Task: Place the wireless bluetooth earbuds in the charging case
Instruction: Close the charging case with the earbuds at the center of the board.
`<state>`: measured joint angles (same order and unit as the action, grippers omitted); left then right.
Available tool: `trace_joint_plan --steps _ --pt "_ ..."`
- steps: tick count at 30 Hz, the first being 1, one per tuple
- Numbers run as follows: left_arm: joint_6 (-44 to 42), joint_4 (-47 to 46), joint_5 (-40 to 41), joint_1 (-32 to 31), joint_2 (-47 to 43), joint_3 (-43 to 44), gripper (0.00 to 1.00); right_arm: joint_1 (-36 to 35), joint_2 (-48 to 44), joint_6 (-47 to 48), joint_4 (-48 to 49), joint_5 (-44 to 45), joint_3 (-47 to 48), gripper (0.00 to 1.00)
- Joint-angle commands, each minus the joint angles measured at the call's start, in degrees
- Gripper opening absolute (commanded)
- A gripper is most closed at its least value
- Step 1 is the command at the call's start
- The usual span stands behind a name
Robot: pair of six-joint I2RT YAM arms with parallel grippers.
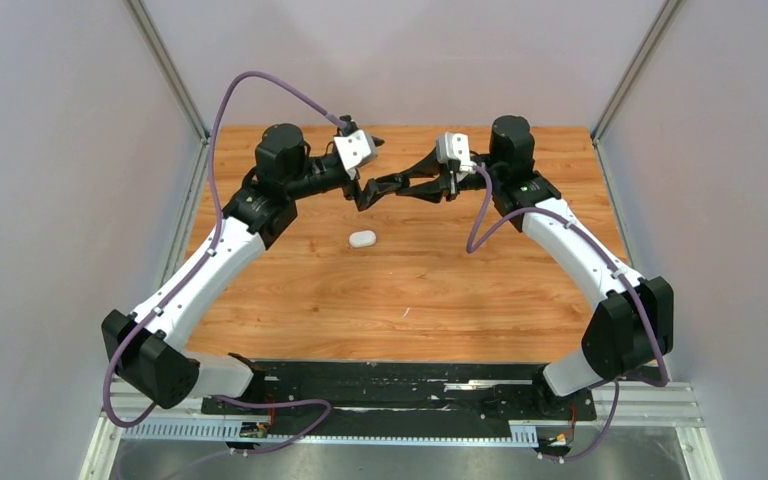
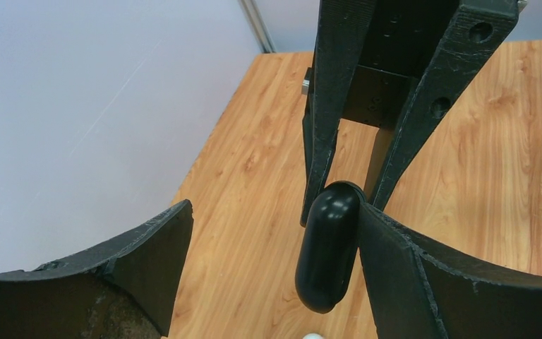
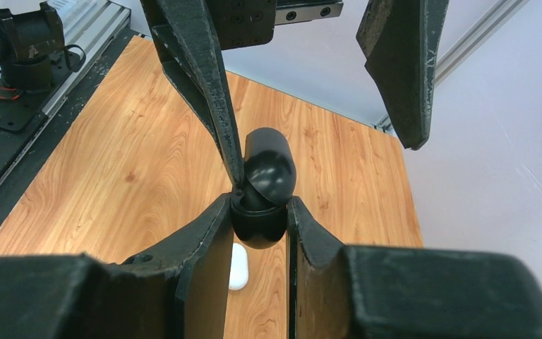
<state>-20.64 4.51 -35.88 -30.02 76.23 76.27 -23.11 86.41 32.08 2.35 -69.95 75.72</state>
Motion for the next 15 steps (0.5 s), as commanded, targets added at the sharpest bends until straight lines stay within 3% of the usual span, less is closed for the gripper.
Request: trace_joint_plan --steps 1,10,15 --pt "-0.2 -0.4 1.0 -0.1 0.5 2.5 0.90 -0.5 -2.1 2.0 -0.2 -1.7 0.3 0.00" --pt "-2.9 1.6 8.8 -0.1 1.5 4.2 0.92 -0.5 -1.9 2.0 -0.2 -1.6 0.3 0.00" --pt "-5.6 2.9 1.8 -0.1 0.5 3.8 0.99 -0.3 -0.2 -1.3 -0.2 -0.4 1.7 0.00"
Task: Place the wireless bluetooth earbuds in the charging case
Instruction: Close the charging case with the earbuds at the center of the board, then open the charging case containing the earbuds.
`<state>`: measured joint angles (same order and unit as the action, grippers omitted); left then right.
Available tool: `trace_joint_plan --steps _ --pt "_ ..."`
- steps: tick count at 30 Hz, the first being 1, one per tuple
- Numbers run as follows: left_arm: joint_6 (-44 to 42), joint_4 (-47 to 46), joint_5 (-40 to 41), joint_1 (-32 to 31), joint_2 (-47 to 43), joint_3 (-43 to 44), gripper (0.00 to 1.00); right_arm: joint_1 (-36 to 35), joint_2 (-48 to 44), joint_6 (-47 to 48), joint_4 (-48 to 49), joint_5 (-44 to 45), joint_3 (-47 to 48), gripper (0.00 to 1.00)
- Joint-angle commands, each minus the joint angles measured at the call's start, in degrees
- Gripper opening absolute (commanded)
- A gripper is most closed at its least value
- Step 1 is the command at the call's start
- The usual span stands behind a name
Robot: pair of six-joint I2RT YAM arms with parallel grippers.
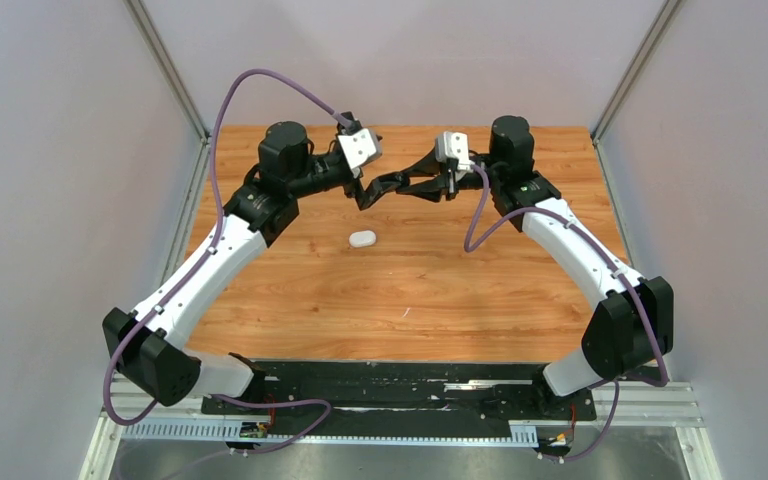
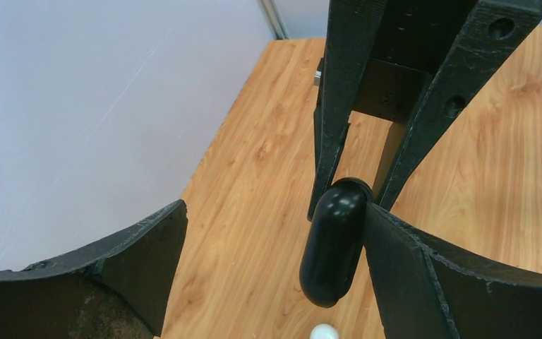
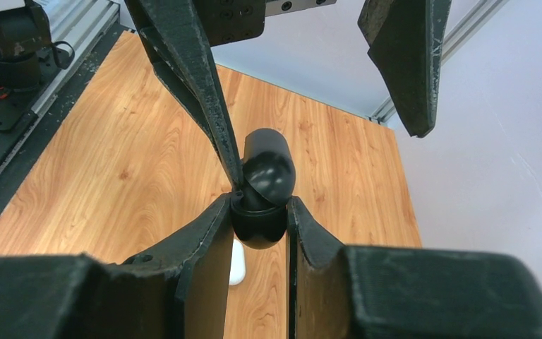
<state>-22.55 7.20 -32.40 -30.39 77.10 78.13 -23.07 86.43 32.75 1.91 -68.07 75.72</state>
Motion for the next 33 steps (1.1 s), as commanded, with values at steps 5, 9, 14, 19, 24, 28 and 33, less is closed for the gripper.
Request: trace_joint_plan --steps 5,9,14,19,24,28,33 --pt "-7.8 4.3 -8.0 0.3 -1.8 2.6 1.00 0.4 2.8 -11.4 2.6 -1.2 3.4 0.00" --pt "-13.7 10.4 -10.2 0.3 -2.1 4.4 1.00 1.4 5.3 -21.0 7.3 -0.8 4.9 0.00" --pt "-15.5 7.5 -4.9 0.2 -2.8 0.4 1.00 2.9 8.3 -37.0 15.5 -0.3 6.3 0.00" --pt "-16.3 0.9 5.4 0.2 -2.8 -4.6 1.00 3.9 10.4 -50.2 22.7 -3.3 6.6 0.00" --pt "-19.6 -8.3 7.0 0.3 -3.0 -10.6 0.99 4.5 12.0 -61.5 29.9 -4.1 5.1 0.00" --pt "-17.4 -14.0 8.1 -0.3 -2.2 -11.4 0.95 4.5 12.8 -61.8 28.4 -2.9 6.1 0.00" --pt "-15.6 -22.8 9.8 -1.5 -0.8 -12.0 0.96 4.5 14.5 -62.7 28.0 -2.5 7.1 0.00"
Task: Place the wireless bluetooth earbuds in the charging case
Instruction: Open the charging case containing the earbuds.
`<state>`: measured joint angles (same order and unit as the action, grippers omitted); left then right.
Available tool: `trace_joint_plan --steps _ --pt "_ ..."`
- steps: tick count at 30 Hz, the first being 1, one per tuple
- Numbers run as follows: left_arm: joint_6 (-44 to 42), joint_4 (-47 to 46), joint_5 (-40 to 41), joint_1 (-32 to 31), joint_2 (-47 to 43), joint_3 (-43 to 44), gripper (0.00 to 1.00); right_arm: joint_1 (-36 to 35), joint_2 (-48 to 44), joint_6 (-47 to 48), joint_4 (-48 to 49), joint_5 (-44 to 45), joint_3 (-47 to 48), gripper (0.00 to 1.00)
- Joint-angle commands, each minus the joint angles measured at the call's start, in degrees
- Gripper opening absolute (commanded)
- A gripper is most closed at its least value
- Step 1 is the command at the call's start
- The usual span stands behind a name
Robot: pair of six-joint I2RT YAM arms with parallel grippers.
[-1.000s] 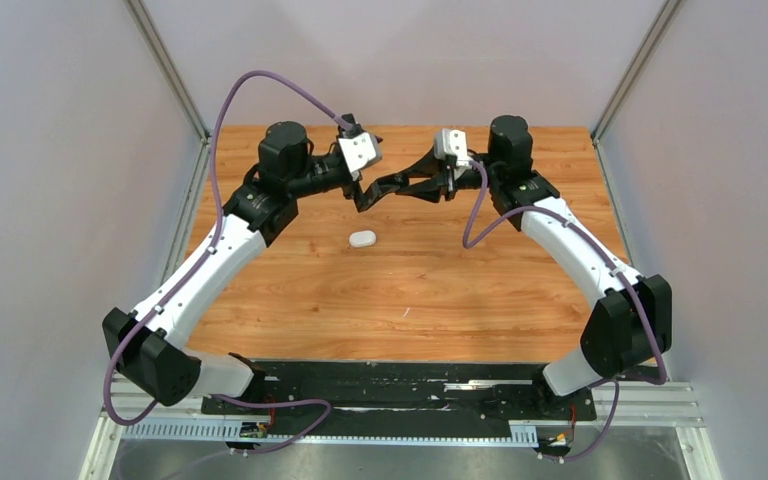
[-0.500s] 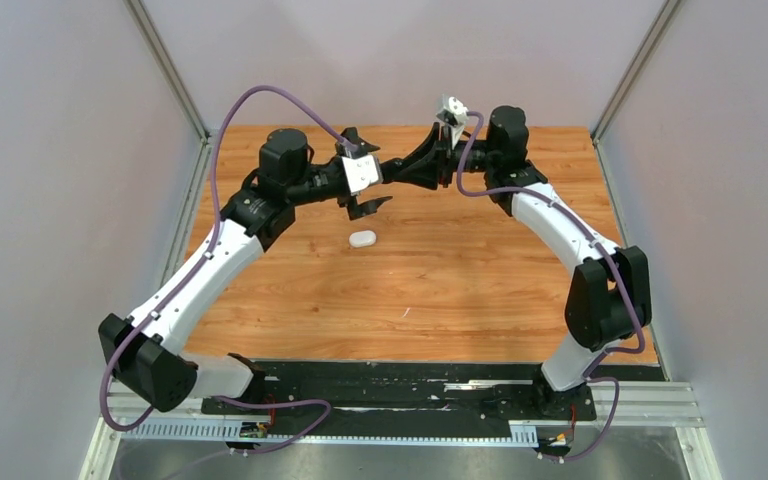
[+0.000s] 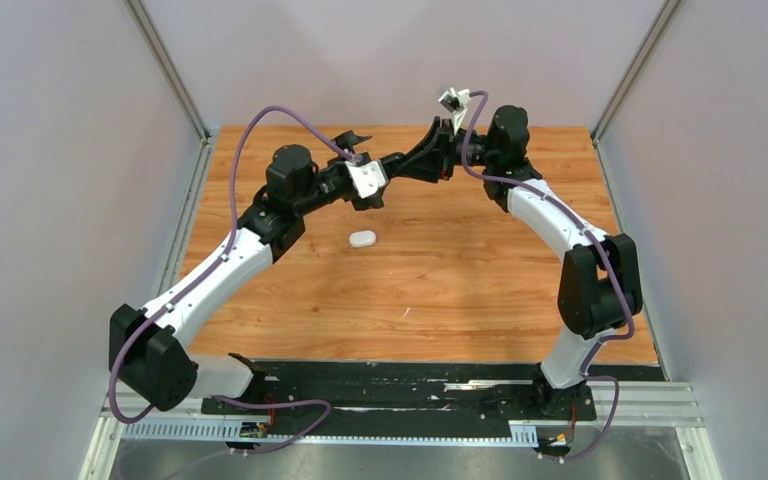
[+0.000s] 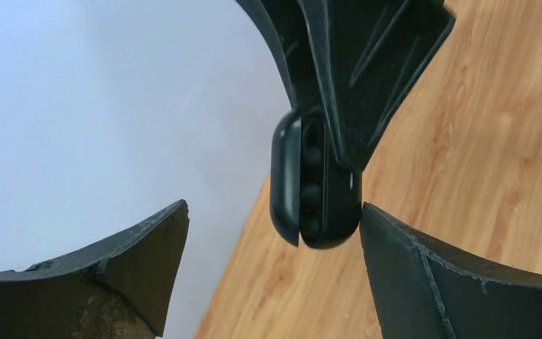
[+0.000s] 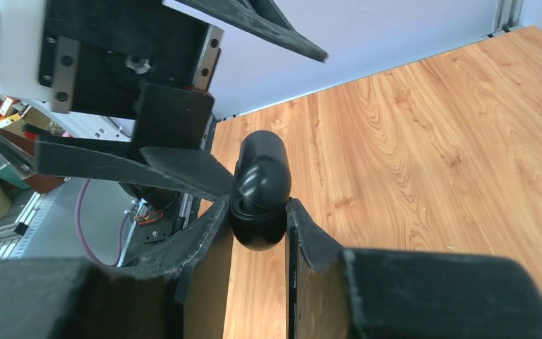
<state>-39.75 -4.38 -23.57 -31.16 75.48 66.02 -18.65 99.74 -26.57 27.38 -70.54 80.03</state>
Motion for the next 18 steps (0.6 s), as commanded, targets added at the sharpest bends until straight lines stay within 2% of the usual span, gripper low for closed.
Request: trace_joint_plan --steps 1,8,10,16,18 --pt "1.9 -11.3 0.1 -0.7 1.0 0.7 0.96 0.1 1.5 -3.5 2.3 0.4 2.9 0.00" --pt "1.1 -8.4 -5.0 -1.0 2.8 2.8 0.90 0.1 2.5 -4.8 3.5 1.1 3.6 0.00" --pt "0.0 -6.8 -6.0 -1.0 3.2 3.6 0.85 0.1 2.6 -5.0 3.7 0.9 3.5 0.00" --pt "-1.6 -2.3 -8.3 -1.0 4.5 6.1 0.62 0.3 3.4 -6.1 4.6 1.1 3.7 0.00" --pt "-1.4 -1.8 -8.6 -1.0 4.8 6.8 0.48 0.4 3.6 -6.5 4.9 1.3 3.6 0.00"
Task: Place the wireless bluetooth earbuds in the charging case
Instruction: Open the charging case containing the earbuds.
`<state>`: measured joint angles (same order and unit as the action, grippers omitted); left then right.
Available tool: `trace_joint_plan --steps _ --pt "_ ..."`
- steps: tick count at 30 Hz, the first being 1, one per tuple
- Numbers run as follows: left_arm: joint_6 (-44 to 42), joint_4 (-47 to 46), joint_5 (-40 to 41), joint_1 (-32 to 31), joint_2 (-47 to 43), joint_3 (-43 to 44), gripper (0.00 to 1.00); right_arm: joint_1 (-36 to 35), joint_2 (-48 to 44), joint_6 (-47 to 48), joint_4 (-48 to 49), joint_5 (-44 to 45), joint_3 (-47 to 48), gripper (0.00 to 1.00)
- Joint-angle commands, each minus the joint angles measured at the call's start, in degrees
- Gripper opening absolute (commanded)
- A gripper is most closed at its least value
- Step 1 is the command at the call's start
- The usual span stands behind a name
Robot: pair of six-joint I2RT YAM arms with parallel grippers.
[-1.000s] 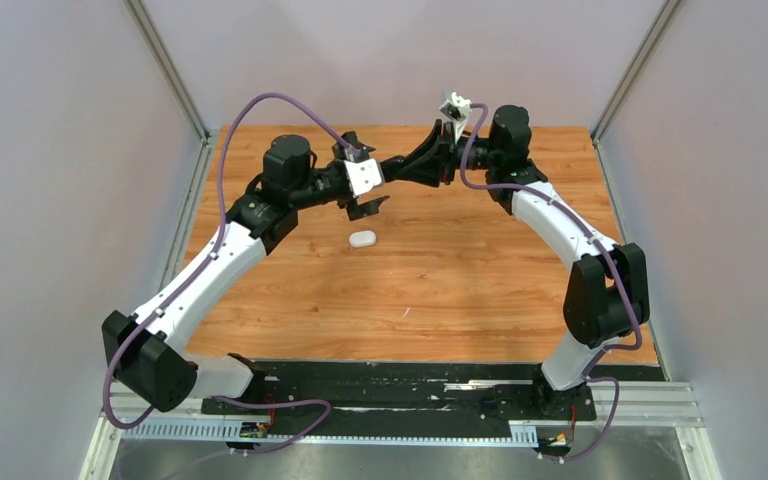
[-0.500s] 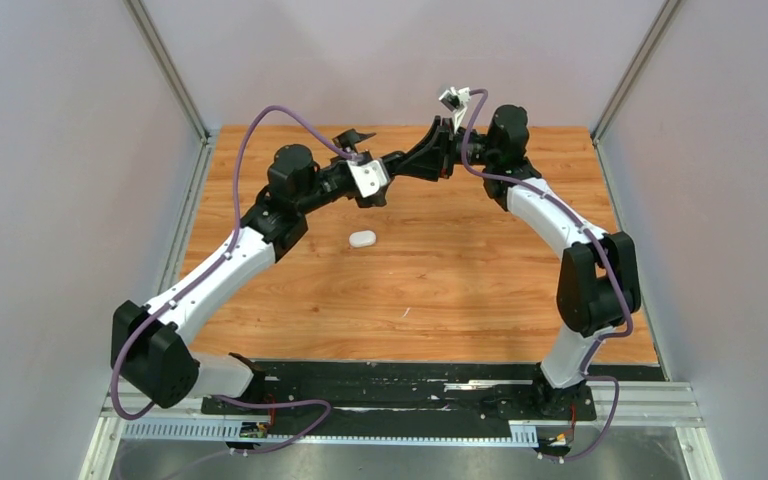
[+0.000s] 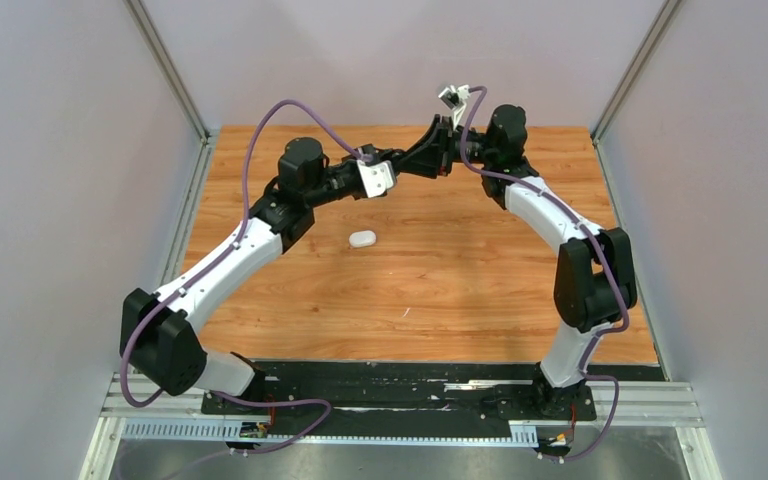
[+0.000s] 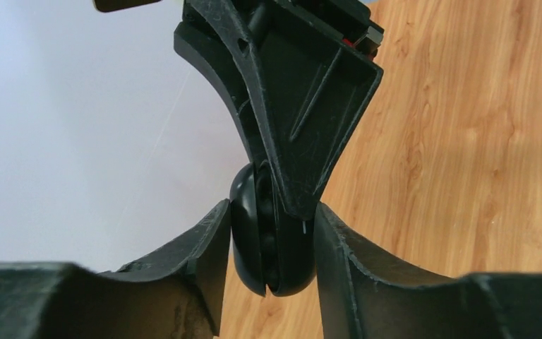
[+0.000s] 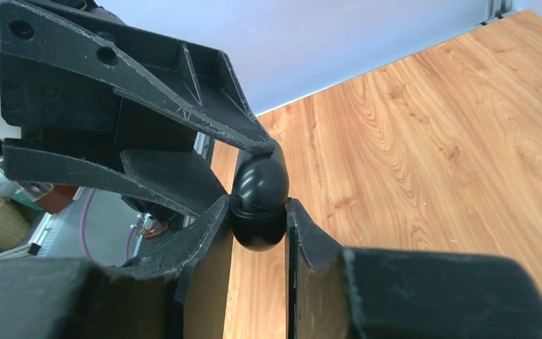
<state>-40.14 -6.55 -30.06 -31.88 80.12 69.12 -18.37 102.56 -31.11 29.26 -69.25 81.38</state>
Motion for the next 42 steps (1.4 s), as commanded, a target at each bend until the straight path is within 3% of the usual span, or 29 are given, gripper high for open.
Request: trace_joint_plan --steps 1,6,12,13,15,16,18,19,21,23,24,26,28,34,42 --pt "-1.0 1.1 -2.3 -0.3 0.5 4.0 0.44 0.1 0.8 -2.1 3.2 0.0 2.3 0.00" --pt "-0.2 1.3 -1.8 -0.2 0.9 5.1 0.30 0.2 1.0 -2.1 3.4 0.1 2.3 0.00" --pt "1.2 0.9 -0.4 -0.2 1.3 6.1 0.27 0.2 1.0 -1.9 3.8 0.4 2.2 0.00" --pt "1.9 0.6 0.2 -0.3 1.3 6.1 0.31 0.2 1.0 -1.9 3.8 0.4 2.2 0.00" --pt "4.1 -1.2 2.4 -0.3 1.0 5.5 0.50 0.3 1.0 -1.7 3.7 0.4 2.1 0.00" --pt "4.8 -2.4 3.9 -0.3 0.4 5.3 0.65 0.4 1.0 -1.7 3.7 0.5 2.0 0.00" --pt "9.0 -3.2 6.8 -0.2 -0.8 5.0 0.82 0.6 0.8 -1.6 3.6 0.7 1.8 0.00" --pt "10.8 -2.5 7.4 0.0 -1.2 6.4 0.88 0.8 0.8 -1.5 3.8 0.3 1.8 0.00" --pt "18.4 3.1 4.1 2.5 -1.1 11.2 0.90 1.3 0.7 -0.5 5.3 -2.6 1.7 0.00" --pt "26.9 10.3 -5.7 7.0 0.8 17.0 0.90 1.9 0.2 0.6 7.0 -5.7 1.5 0.00" --pt "30.0 15.4 -16.0 10.0 1.9 18.8 0.90 2.1 -0.1 1.4 8.3 -7.3 1.4 0.00" --pt "27.9 25.7 -26.6 12.3 4.8 24.2 0.87 2.4 -0.7 3.3 10.6 -10.3 1.4 0.00" --pt "22.9 32.2 -32.1 12.8 5.5 25.6 0.86 2.3 -1.3 5.8 11.7 -13.1 1.5 0.00" --pt "26.5 27.0 -37.2 12.9 5.3 21.8 0.82 1.9 -1.6 6.8 17.5 -16.9 1.0 0.00" --pt "21.5 28.9 -35.2 11.9 7.0 22.7 0.76 1.2 -2.6 11.7 15.4 -15.5 1.1 0.00"
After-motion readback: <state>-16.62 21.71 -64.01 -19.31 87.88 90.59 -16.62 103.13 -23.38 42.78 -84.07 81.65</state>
